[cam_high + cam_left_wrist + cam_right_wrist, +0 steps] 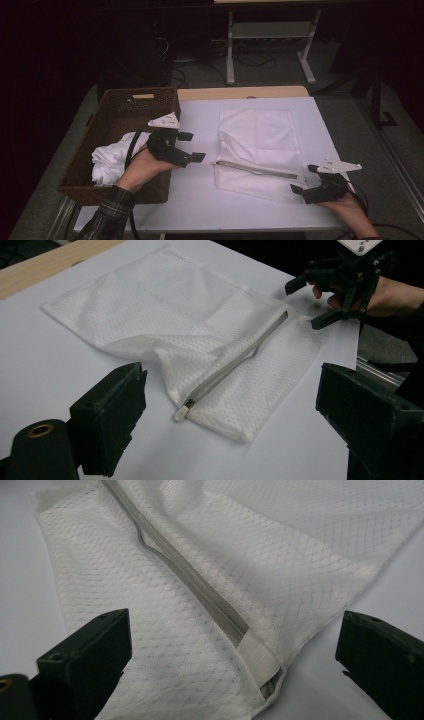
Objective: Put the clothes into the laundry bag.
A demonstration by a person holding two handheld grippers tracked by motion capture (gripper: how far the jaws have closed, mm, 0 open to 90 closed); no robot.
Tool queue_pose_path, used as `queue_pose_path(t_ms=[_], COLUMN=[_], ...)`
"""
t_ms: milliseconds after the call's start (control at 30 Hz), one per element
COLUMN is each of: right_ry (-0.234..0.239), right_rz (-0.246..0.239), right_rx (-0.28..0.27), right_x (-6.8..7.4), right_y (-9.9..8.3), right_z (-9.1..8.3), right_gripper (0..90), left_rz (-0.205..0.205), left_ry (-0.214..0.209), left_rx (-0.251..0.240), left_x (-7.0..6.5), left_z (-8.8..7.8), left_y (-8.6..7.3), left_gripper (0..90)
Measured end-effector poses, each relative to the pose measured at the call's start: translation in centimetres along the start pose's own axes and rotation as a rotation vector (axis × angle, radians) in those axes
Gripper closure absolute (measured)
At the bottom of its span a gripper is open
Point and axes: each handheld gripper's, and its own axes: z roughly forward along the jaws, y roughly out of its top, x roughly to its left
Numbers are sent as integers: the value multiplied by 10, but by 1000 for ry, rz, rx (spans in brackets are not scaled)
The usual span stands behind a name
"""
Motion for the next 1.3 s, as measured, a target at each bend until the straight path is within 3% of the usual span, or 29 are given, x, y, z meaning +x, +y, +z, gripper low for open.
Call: queue_pose_path(t_ms=[567, 767, 933, 1300], right_ry=[0, -2, -3, 0], right_rz=[5, 8, 6, 11], right_rx=[2, 2, 4, 8], right_x=[0, -1, -1, -1], right_y=[-1, -1, -1, -2], right_z=[1, 0, 1, 2], right_gripper=[9, 9, 9, 9], left_rz=[-4, -15, -50, -66], left_ry=[50, 88, 125, 186], left_rx=[19, 39, 35, 78], left_x=[18, 30, 43, 61], left_z=[-29, -41, -54, -76], left_y=[-7, -13, -22, -33], left_gripper=[119, 119, 120, 120])
